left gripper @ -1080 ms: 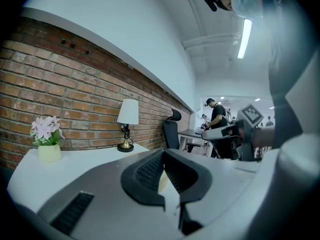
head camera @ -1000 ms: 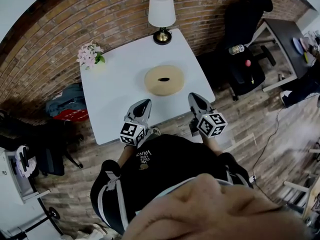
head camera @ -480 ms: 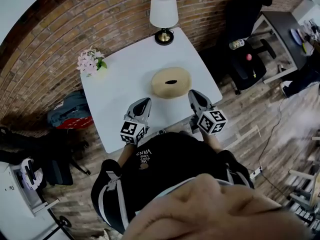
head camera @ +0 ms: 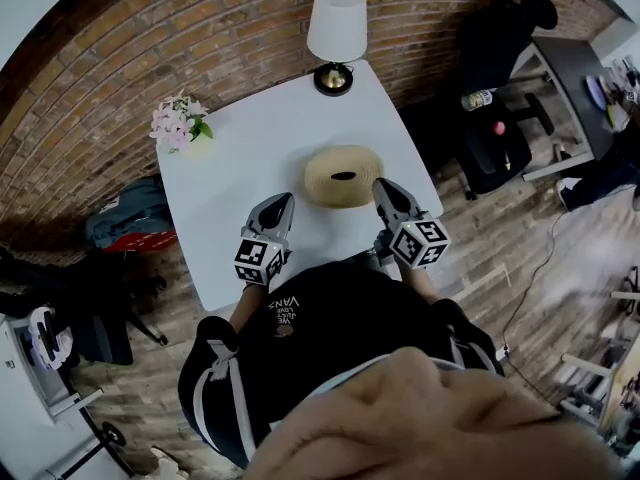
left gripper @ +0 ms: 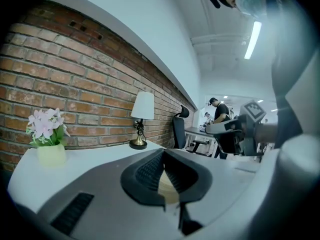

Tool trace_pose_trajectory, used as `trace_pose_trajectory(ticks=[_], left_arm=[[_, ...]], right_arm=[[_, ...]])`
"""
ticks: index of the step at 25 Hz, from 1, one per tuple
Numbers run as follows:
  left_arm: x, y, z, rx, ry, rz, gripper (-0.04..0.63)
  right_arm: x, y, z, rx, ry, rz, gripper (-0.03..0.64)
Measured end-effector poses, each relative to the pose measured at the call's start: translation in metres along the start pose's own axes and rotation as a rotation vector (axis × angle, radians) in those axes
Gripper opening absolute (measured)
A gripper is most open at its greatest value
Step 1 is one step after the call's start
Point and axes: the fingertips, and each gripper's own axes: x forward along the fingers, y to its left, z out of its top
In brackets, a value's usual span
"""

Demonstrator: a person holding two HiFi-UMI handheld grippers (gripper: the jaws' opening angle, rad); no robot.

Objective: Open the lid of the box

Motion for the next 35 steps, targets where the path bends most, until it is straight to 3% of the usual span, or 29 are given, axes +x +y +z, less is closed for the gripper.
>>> trace_pose_trajectory(ticks=[14, 23, 29, 30, 32, 35], left_arm=[[0.042, 0.012, -0.017, -0.091, -0.004, 0.213, 0.011], [0.033, 0.015, -0.046, -0.156, 0.017, 0.324, 0.011], [0.026, 0.011, -0.058, -0.186, 0.017, 0.352, 0.011], [0.024, 0.011, -0.06, -0.193, 0.014, 0.355, 0.011], [0.021, 0.009, -0.064, -0.205, 0.009, 0.359, 0.011], [0.018, 0.005, -0.071, -0.216, 0.008, 0.357, 0.011]], right_arm=[[0.054, -0.03, 0.026, -0.114, 0.126, 0.197, 0.005], [0.081, -0.007, -0.007, -0.281, 0.285, 0.387, 0.005], [0.088, 0.011, -0.042, -0.405, 0.427, 0.508, 0.008], [0.089, 0.013, -0.049, -0.42, 0.452, 0.527, 0.02], [0.089, 0.017, -0.064, -0.445, 0.505, 0.557, 0.138], [0.087, 0.021, -0.084, -0.532, 0.577, 0.585, 0.177]])
